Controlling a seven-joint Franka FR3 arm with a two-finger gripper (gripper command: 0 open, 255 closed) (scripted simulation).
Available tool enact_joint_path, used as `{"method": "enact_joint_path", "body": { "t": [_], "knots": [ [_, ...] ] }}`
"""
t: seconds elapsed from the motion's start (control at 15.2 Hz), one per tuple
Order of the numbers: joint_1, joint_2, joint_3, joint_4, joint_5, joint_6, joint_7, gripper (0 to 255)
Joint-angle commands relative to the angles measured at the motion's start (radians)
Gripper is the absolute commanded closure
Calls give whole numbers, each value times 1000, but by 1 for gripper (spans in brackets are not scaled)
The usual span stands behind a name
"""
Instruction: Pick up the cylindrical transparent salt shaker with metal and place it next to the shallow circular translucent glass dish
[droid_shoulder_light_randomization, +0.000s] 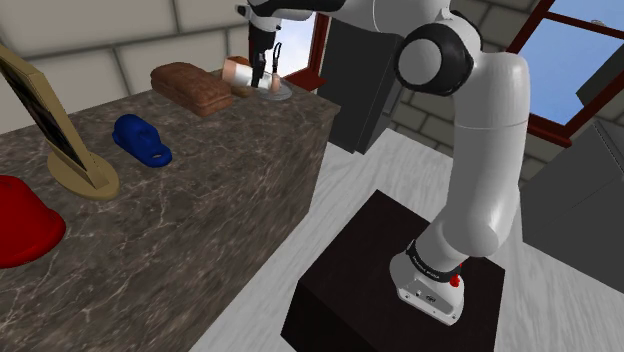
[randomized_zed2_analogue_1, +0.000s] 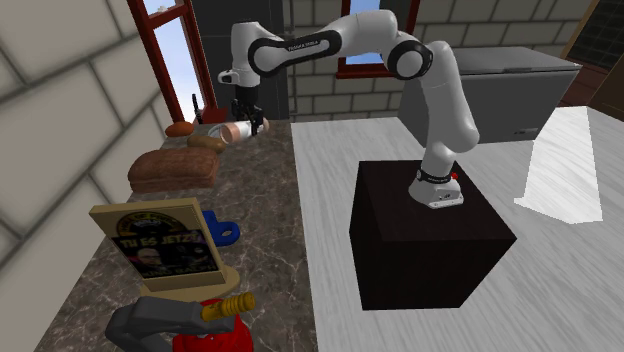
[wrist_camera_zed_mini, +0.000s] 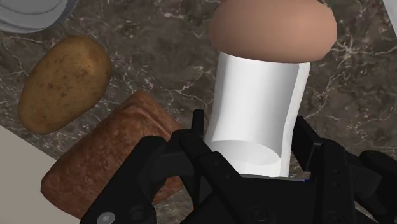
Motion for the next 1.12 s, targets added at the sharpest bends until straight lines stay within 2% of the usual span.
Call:
{"method": "enact_joint_path", "body": {
  "t": [0.0, 0.26, 0.33, 0.66, 1.06],
  "knots": [
    [-29, 55, -6, 88, 6, -37, -33, 255],
    [-90, 212, -14, 351, 16, -151, -83, 255],
    [-118, 328, -14, 553, 19, -239, -97, 255],
    [-115, 284, -14, 409, 21, -140, -110, 255],
    [-112, 268, -14, 299, 24, -48, -123, 255]
  ]
}}
